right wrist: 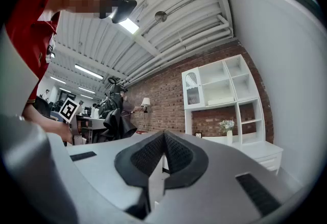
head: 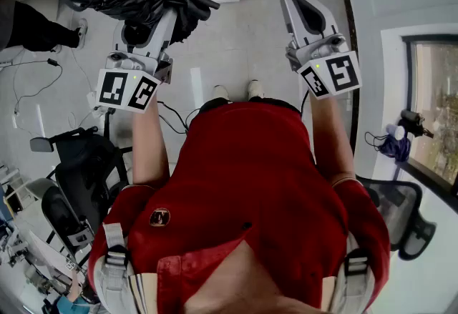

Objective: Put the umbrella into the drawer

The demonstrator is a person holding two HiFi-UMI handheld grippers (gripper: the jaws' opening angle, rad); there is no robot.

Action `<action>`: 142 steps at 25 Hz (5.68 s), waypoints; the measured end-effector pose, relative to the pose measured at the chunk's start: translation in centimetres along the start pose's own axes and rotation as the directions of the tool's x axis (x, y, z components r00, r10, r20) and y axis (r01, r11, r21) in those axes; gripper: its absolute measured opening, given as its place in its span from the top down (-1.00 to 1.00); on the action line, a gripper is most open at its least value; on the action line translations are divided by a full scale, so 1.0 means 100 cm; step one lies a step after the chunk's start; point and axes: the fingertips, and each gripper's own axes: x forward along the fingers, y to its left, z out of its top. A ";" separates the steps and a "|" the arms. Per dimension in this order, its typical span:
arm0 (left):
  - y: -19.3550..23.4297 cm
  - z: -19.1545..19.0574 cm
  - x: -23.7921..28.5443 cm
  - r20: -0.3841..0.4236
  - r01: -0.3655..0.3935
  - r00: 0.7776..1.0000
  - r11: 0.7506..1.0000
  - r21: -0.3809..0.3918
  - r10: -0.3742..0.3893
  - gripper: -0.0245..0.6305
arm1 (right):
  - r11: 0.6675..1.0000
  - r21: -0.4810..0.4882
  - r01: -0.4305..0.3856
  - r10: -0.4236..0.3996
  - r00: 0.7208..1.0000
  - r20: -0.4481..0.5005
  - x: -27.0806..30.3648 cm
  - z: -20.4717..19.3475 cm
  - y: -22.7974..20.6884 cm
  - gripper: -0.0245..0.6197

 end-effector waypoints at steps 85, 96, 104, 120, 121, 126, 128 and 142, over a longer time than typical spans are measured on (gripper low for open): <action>0.150 -0.197 0.105 -0.455 0.048 0.890 0.999 0.008 -0.039 0.20 | 0.990 0.126 -0.057 0.073 0.989 -0.129 0.144 -0.143 -0.051 0.93; 0.181 -0.294 0.124 -0.565 0.148 0.818 0.989 0.021 -0.110 0.20 | 0.993 0.112 -0.036 0.054 0.985 -0.161 0.164 -0.219 -0.061 0.93; 0.206 -0.356 0.132 -0.589 0.188 0.799 0.981 0.051 -0.123 0.20 | 0.992 0.052 -0.111 0.118 0.980 -0.159 0.177 -0.286 -0.071 0.93; 0.255 -0.513 0.152 -0.757 0.377 0.625 0.923 0.078 -0.191 0.20 | 0.989 -0.029 -0.144 0.138 0.978 -0.158 0.202 -0.431 -0.118 0.93; 0.255 -0.521 0.155 -0.764 0.385 0.616 0.920 0.078 -0.193 0.20 | 0.989 -0.034 -0.143 0.136 0.979 -0.155 0.201 -0.436 -0.121 0.93; 0.266 -0.562 0.163 -0.808 0.433 0.555 0.898 0.077 -0.198 0.20 | 0.988 -0.066 -0.141 0.132 0.983 -0.131 0.202 -0.462 -0.132 0.93; 0.272 -0.576 0.166 -0.827 0.457 0.525 0.886 0.074 -0.202 0.20 | 0.986 -0.085 -0.143 0.132 0.983 -0.125 0.204 -0.471 -0.134 0.93; 0.311 -0.685 0.175 -0.929 0.439 0.337 0.898 0.015 -0.150 0.20 | 0.976 -0.169 -0.137 0.119 0.986 -0.113 0.200 -0.535 -0.147 0.93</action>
